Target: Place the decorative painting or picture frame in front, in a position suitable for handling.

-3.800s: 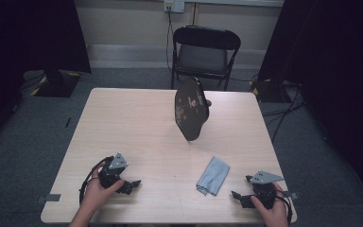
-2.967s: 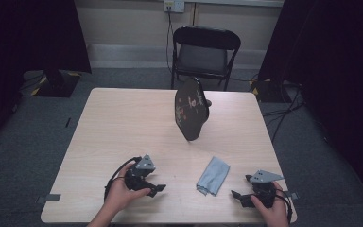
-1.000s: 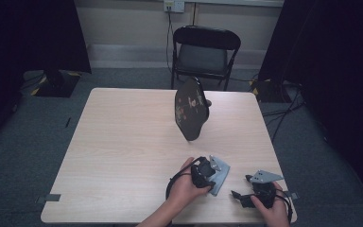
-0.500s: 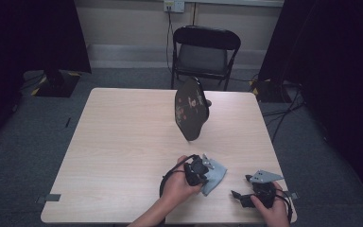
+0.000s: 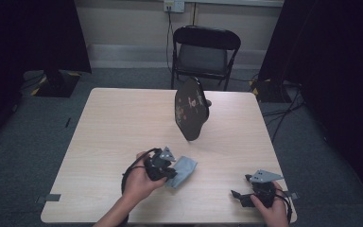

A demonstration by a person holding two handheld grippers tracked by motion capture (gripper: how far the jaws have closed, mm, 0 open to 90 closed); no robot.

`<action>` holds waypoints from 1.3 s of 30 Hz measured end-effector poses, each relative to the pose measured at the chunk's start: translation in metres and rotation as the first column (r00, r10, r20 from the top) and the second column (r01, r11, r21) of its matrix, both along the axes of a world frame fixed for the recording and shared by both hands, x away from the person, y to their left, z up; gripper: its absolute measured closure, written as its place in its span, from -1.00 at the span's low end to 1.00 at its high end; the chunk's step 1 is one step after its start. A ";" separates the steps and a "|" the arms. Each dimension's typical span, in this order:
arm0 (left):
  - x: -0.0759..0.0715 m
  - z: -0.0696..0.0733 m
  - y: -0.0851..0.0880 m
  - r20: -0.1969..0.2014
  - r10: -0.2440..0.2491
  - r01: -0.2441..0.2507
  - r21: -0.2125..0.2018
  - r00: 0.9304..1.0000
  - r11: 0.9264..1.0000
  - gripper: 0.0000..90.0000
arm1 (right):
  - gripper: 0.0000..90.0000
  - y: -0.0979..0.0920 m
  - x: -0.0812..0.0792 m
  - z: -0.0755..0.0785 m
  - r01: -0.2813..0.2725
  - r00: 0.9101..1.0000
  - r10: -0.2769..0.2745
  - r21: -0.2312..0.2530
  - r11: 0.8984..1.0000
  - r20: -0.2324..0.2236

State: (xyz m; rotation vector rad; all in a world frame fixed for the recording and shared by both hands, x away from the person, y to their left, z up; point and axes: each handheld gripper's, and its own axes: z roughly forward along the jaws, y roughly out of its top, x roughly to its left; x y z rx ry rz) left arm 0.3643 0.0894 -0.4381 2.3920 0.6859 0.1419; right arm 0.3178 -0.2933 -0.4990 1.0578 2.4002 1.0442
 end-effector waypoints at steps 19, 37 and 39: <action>-0.015 -0.030 0.119 -0.029 0.167 -0.167 -0.015 0.986 0.986 0.81 | -0.73 0.004 0.000 0.000 0.027 1.000 -0.027 -0.003 1.000 -0.001; -0.020 -0.027 0.130 -0.056 0.288 -0.291 -0.055 0.956 0.955 -0.25 | -0.66 0.034 0.021 0.032 0.030 0.999 -0.030 -0.004 1.000 -0.019; -0.020 -0.026 0.131 -0.061 0.287 -0.291 -0.066 0.956 0.954 -0.29 | -0.66 0.037 0.026 0.037 0.034 0.999 -0.033 0.015 0.999 -0.013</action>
